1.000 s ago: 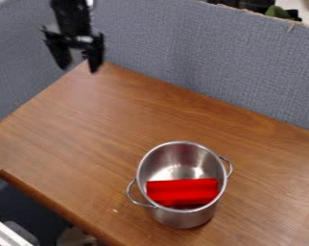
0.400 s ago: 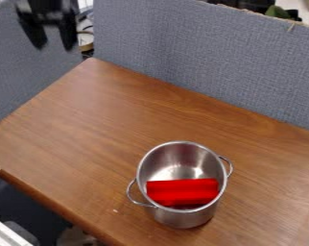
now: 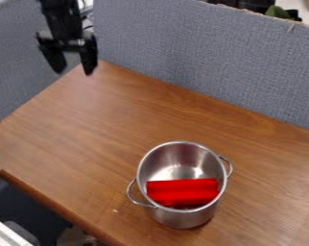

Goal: Put the red object in the metal pot

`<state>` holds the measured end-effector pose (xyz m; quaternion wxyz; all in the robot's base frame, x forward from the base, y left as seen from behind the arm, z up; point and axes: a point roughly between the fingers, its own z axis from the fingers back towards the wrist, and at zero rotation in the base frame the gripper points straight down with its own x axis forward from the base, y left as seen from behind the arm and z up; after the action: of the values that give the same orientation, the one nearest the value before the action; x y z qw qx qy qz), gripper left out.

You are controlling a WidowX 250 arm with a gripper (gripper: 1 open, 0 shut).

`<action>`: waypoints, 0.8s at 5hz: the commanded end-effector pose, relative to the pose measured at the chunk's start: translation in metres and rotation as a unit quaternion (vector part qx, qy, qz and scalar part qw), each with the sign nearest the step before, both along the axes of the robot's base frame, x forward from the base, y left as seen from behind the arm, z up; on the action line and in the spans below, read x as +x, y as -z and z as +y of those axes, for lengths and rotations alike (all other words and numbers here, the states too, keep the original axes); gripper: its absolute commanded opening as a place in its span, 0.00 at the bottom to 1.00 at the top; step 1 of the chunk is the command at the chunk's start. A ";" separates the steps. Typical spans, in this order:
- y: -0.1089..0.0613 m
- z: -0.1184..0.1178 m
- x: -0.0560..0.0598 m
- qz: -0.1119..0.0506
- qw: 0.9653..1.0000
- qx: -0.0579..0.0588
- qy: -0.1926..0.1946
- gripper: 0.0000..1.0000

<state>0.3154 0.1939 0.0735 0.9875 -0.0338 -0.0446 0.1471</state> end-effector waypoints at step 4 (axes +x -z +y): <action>0.003 0.013 0.002 -0.033 0.961 0.008 0.276 1.00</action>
<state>0.3133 0.2082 0.0614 0.9893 -0.0497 -0.0578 -0.1244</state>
